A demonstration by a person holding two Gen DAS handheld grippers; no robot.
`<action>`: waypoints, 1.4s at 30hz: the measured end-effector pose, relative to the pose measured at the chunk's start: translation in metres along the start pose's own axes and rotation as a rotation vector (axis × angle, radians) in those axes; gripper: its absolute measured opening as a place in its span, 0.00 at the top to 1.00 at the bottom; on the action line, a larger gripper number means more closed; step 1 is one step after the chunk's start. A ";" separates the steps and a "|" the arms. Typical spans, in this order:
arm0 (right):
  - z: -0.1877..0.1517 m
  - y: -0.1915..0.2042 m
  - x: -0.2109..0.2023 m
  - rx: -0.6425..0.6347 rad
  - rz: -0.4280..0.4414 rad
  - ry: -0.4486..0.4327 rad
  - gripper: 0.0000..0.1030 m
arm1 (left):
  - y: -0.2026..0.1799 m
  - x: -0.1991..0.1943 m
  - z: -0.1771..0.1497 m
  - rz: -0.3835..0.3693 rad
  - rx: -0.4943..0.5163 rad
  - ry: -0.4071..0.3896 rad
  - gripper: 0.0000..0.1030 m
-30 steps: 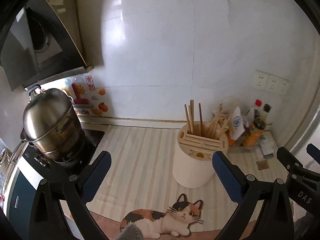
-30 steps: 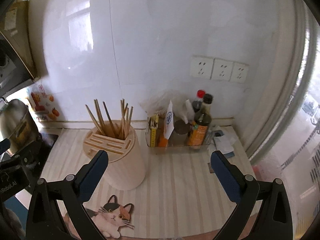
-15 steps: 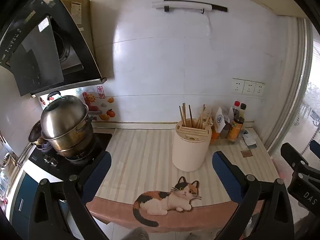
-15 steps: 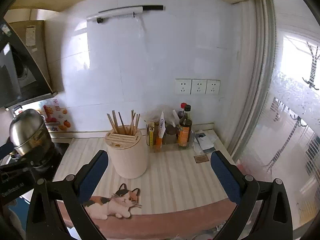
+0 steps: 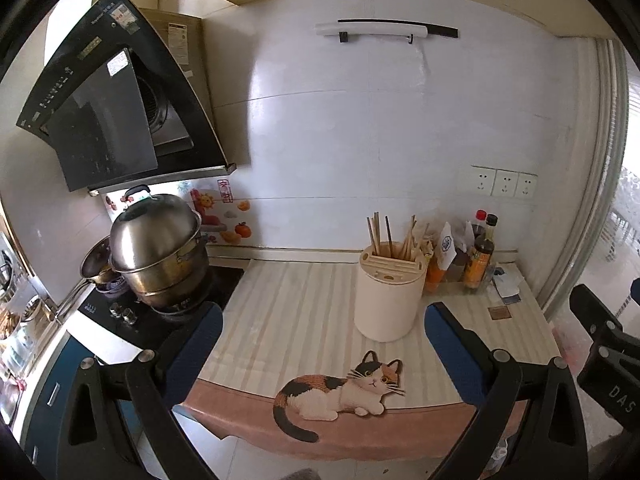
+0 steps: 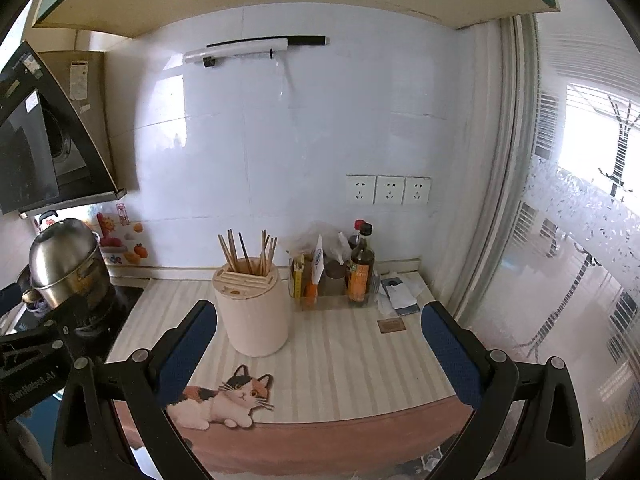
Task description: Organize utensils
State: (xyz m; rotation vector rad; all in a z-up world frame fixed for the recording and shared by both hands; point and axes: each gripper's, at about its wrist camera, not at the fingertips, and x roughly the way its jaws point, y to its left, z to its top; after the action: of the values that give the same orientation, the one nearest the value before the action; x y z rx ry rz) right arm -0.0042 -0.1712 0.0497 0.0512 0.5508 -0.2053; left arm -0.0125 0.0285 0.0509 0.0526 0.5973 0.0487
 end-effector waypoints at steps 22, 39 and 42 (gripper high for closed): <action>-0.005 -0.008 0.021 -0.015 0.038 0.035 0.00 | -0.012 0.005 -0.009 0.026 -0.010 0.028 0.00; -0.005 -0.012 0.023 -0.013 0.033 0.036 0.00 | -0.015 0.004 -0.012 0.017 -0.011 0.040 0.00; -0.005 -0.012 0.023 -0.014 0.036 0.037 0.00 | -0.015 0.004 -0.013 0.017 -0.012 0.040 0.00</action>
State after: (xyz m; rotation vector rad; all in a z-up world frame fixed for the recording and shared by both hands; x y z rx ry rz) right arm 0.0094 -0.1866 0.0335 0.0514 0.5874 -0.1654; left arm -0.0161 0.0145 0.0371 0.0455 0.6360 0.0699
